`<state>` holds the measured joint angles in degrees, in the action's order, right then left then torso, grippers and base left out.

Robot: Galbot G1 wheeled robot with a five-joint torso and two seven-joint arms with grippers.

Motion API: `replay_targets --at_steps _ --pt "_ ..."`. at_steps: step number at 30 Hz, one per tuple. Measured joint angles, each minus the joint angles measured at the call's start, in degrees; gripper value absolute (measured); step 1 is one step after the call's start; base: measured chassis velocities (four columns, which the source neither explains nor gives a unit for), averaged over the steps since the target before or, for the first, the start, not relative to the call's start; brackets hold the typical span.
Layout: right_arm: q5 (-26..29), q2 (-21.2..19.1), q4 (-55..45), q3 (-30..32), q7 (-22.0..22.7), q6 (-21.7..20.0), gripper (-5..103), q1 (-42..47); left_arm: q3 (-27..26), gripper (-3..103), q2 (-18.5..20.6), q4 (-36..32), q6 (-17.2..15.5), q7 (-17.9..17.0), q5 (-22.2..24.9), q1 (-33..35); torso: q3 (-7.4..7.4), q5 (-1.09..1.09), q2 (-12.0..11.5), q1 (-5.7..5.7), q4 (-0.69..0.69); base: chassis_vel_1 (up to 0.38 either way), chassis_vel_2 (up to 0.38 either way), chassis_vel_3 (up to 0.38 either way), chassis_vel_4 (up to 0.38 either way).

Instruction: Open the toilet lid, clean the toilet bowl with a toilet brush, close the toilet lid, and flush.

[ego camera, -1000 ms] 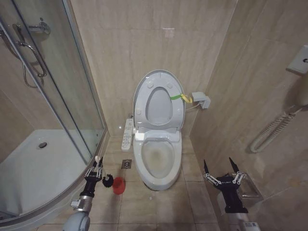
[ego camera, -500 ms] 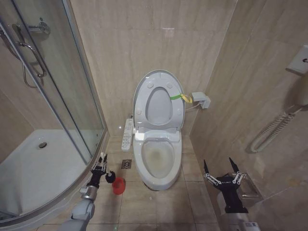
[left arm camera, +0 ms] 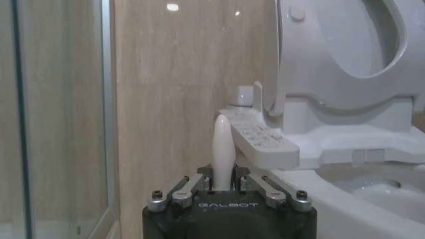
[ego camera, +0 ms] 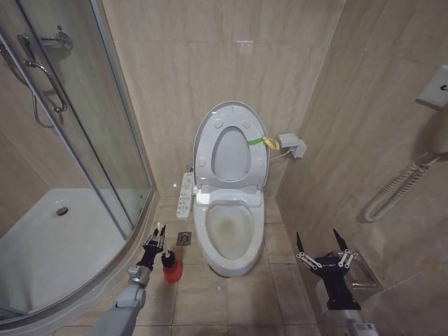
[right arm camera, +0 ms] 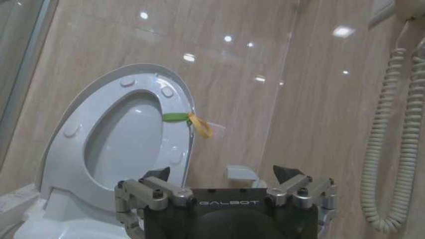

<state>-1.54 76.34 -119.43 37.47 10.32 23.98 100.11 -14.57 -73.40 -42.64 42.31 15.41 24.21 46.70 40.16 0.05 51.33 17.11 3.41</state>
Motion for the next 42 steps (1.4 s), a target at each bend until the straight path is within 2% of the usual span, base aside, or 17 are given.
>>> replay_targets --at_steps 5,25,35,38,42 --pt "0.00 0.00 0.00 0.00 0.00 0.00 100 0.00 -0.06 20 -1.14 3.46 0.24 2.45 -0.02 -1.28 0.00 0.00 0.00 0.00 0.01 0.000 0.000 0.000 0.000" --pt "0.00 0.00 0.00 0.00 0.00 0.00 100 0.00 -1.26 20 -1.86 11.03 0.65 4.76 -2.00 -3.54 0.00 0.00 0.00 -0.01 0.01 0.000 0.000 0.000 0.000" --pt "0.00 0.00 0.00 0.00 0.00 0.00 100 0.00 -0.97 20 -1.55 8.51 0.39 5.00 -1.85 -4.11 0.00 -0.01 0.00 -0.01 0.01 0.000 0.000 0.000 0.000" --pt "0.00 0.00 0.00 0.00 0.00 0.00 100 0.00 -0.80 20 -1.04 6.43 -0.70 4.99 -1.67 -3.99 0.00 0.00 0.00 -0.01 0.01 0.000 0.000 0.000 0.000" --pt "0.00 0.00 0.00 0.00 0.00 0.00 100 0.00 -0.77 20 -0.85 8.41 -0.65 5.33 -1.59 -4.85 0.00 0.00 0.00 -0.01 0.01 0.000 0.000 0.000 0.000"
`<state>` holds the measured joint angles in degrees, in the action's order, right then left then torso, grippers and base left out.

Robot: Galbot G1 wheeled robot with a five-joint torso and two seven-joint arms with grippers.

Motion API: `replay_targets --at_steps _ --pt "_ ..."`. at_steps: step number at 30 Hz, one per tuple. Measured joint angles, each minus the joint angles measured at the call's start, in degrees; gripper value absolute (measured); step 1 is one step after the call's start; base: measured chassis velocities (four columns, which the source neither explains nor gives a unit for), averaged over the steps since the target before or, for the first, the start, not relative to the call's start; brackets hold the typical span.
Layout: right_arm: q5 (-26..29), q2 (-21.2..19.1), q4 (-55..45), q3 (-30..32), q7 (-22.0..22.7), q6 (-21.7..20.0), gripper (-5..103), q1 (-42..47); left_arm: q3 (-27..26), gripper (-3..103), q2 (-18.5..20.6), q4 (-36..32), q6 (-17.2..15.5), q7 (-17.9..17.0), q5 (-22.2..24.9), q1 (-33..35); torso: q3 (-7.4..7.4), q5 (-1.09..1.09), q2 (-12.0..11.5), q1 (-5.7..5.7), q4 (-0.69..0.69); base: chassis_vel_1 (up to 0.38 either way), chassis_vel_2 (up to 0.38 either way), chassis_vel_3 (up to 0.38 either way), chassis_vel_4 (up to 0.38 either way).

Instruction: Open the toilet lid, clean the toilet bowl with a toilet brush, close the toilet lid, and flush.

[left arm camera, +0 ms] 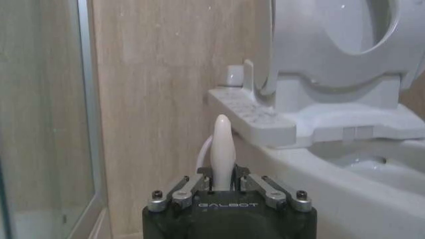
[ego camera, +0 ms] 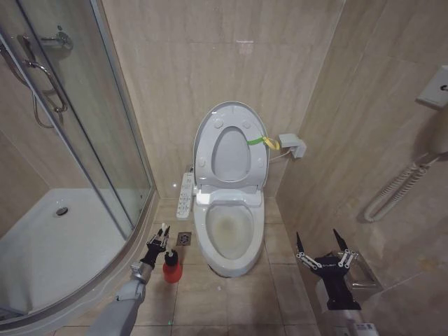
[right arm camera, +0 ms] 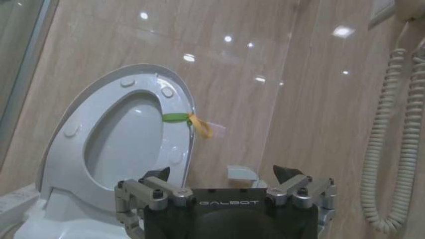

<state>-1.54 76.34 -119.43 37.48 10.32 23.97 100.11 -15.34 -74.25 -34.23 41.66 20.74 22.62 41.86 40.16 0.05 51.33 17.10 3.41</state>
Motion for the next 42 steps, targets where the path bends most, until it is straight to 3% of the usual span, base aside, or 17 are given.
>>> replay_targets --at_steps 14,26,42 --pt "0.00 0.00 0.00 0.00 0.00 0.00 100 0.00 -0.27 20 -0.77 7.45 0.22 2.51 -0.20 -3.11 0.00 -0.01 0.00 0.00 0.00 0.000 0.000 0.000 0.000" --pt "0.00 0.00 0.00 0.00 0.00 0.00 100 0.00 -0.35 20 -1.31 9.71 -0.08 5.47 -1.63 -2.61 0.00 0.00 0.00 0.00 0.00 0.000 0.000 0.000 0.000" --pt "0.00 0.00 0.00 0.00 0.00 0.00 100 0.00 -1.33 20 -0.76 11.39 -0.54 5.41 -6.59 -1.09 0.00 -0.01 0.00 0.00 0.00 0.000 0.000 0.000 0.000"
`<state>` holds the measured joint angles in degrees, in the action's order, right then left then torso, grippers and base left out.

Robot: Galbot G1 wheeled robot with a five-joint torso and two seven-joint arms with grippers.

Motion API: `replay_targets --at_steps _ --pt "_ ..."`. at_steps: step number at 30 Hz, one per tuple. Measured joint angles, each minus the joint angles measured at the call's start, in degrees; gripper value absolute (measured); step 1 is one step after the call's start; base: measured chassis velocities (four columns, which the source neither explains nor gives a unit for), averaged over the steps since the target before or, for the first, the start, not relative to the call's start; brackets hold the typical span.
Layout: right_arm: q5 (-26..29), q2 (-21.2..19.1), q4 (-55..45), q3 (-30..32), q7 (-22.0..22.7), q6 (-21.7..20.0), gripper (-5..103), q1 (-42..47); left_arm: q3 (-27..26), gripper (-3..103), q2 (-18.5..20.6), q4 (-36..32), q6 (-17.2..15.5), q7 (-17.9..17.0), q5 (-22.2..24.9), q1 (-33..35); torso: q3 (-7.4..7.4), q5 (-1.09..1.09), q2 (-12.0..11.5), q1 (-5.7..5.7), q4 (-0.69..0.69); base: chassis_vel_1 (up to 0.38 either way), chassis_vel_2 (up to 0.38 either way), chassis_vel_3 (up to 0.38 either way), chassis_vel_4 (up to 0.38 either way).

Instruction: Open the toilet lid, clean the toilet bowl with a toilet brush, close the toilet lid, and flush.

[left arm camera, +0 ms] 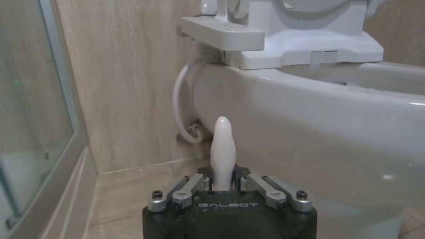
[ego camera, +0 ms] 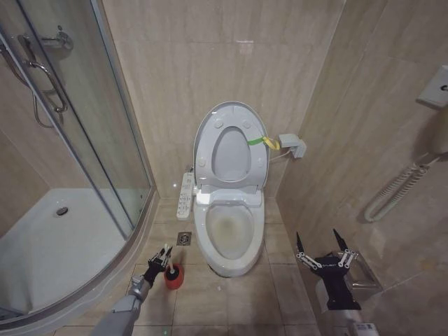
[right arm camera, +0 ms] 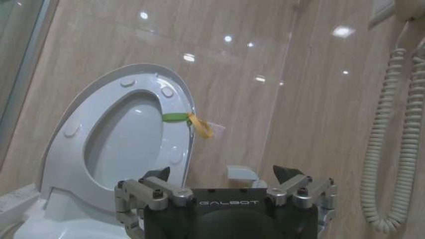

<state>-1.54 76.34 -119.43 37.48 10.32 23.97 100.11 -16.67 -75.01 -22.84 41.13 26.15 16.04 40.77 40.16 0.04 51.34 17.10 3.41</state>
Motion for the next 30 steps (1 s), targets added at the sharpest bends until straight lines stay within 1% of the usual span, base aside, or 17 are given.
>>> replay_targets --at_steps 9,17,20,30 --pt "0.00 0.00 0.00 0.00 0.00 0.00 100 0.00 -0.39 20 1.41 -0.07 0.20 -0.01 -0.08 0.21 0.00 0.00 0.00 0.00 0.00 0.000 0.000 0.000 0.000" --pt "0.00 0.00 0.00 0.00 0.00 0.00 100 0.00 -0.45 20 1.32 -0.44 0.40 -0.39 -0.20 0.77 0.00 0.00 0.00 0.00 0.00 0.000 0.000 0.000 0.000" --pt "0.00 0.00 0.00 0.00 0.00 0.00 100 0.00 -0.16 20 1.27 -1.69 -0.32 -1.45 -0.73 1.89 0.00 0.00 0.00 0.00 0.00 0.000 0.000 0.000 0.000" --pt "0.00 0.00 0.00 0.00 0.00 0.00 100 0.00 -0.08 20 1.36 -3.61 -0.97 -3.02 -1.43 3.19 0.00 0.00 0.00 0.01 0.00 0.000 0.000 0.000 0.000"
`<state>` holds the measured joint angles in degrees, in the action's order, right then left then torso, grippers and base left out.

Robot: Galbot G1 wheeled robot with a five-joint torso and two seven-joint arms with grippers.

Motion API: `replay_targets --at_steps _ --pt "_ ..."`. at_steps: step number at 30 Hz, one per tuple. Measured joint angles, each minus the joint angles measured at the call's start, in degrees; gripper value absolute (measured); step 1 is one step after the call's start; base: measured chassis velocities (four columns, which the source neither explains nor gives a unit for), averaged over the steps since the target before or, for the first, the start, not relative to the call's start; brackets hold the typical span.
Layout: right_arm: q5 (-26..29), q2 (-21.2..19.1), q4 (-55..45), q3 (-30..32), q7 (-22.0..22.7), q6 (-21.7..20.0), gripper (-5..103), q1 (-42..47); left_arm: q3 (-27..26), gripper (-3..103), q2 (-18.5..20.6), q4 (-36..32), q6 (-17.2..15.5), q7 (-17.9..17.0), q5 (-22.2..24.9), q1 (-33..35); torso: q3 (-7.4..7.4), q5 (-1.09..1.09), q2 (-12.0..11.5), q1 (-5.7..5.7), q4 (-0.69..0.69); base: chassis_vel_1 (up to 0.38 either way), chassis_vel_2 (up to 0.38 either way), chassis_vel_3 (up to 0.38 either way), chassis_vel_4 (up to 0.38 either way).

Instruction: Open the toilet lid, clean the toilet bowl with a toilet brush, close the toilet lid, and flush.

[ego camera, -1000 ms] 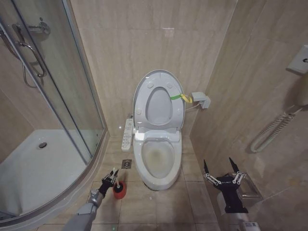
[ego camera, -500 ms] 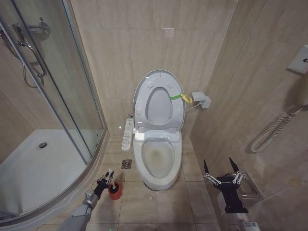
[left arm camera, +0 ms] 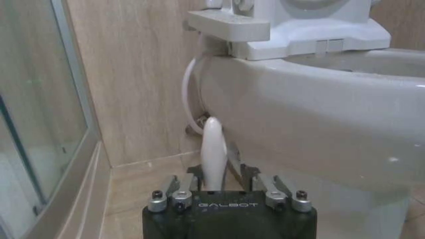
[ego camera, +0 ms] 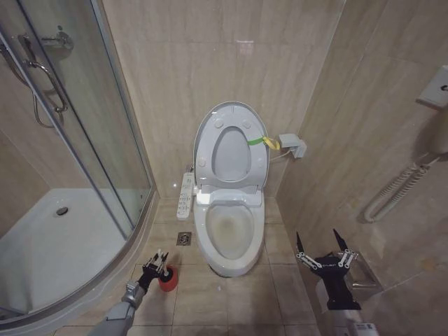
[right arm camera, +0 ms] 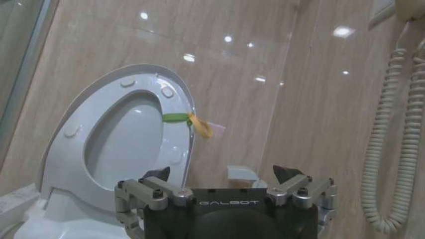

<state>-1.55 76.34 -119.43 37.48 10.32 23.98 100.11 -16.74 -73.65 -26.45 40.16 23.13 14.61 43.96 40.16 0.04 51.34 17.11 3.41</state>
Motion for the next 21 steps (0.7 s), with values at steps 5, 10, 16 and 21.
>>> replay_targets --at_steps 5,10,16,21 --pt "0.00 0.00 0.00 0.00 0.00 0.00 100 0.00 -0.01 53 0.40 -1.21 0.01 -0.29 0.09 0.81 0.00 0.00 0.00 0.01 0.00 0.000 0.000 0.000 0.000" --pt "0.00 0.00 0.00 0.00 0.00 0.00 100 0.00 0.10 80 1.01 -5.92 -0.60 -1.40 0.21 3.45 0.00 0.00 0.00 0.00 0.00 0.000 0.000 0.000 0.000" --pt "0.00 0.00 0.00 0.00 0.00 0.00 100 0.00 -0.73 80 1.37 -12.14 -1.92 -2.02 0.66 6.85 0.00 -0.01 0.00 0.00 0.00 0.000 0.000 0.000 0.000" --pt "0.00 0.00 0.00 0.00 0.00 0.00 100 0.00 -2.01 100 2.23 -17.34 -2.65 -3.64 0.47 9.57 0.00 -0.01 0.00 0.00 0.00 0.000 0.000 0.000 0.000"
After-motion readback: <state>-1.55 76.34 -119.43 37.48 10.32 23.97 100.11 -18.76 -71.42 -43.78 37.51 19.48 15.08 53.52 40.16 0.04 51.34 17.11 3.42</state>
